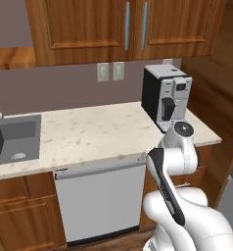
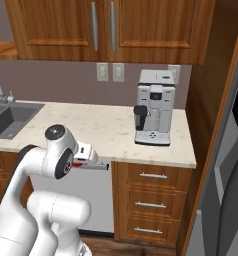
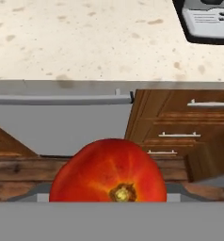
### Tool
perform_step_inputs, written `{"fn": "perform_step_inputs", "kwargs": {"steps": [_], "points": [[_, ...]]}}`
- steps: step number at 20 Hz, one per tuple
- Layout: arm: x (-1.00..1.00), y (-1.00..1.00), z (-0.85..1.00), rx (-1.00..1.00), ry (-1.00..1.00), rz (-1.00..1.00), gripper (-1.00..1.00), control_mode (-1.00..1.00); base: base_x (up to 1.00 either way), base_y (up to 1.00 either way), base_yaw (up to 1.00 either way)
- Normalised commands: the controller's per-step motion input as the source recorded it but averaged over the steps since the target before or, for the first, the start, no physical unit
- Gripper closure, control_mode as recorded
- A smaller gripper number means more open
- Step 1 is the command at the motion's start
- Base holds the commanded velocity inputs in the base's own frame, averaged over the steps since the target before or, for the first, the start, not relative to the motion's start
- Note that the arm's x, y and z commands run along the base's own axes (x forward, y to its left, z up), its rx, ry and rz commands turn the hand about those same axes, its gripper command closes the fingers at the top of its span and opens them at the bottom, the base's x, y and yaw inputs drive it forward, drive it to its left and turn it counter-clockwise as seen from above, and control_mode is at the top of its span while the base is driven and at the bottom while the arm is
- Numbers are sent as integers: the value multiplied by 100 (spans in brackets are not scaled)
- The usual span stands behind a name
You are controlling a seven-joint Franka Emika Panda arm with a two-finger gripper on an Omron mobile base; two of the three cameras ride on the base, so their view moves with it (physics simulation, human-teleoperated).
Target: Place the tomato and corn inside the fridge drawer. Close the drawer after placing the vegetables.
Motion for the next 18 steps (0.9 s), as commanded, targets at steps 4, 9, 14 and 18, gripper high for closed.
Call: {"fn": "perform_step_inputs", "kwargs": {"steps": [4,9,14,18], "points": [[-25,0,0,0,-4,-4,100,100,-75,0,-16],[0,0,0,0,0,0,100,100,-100,0,-24],[0,0,0,0,0,0,100,100,-96,-49,-31],[0,0,0,0,0,0,100,100,-28,-100,-21]]}}
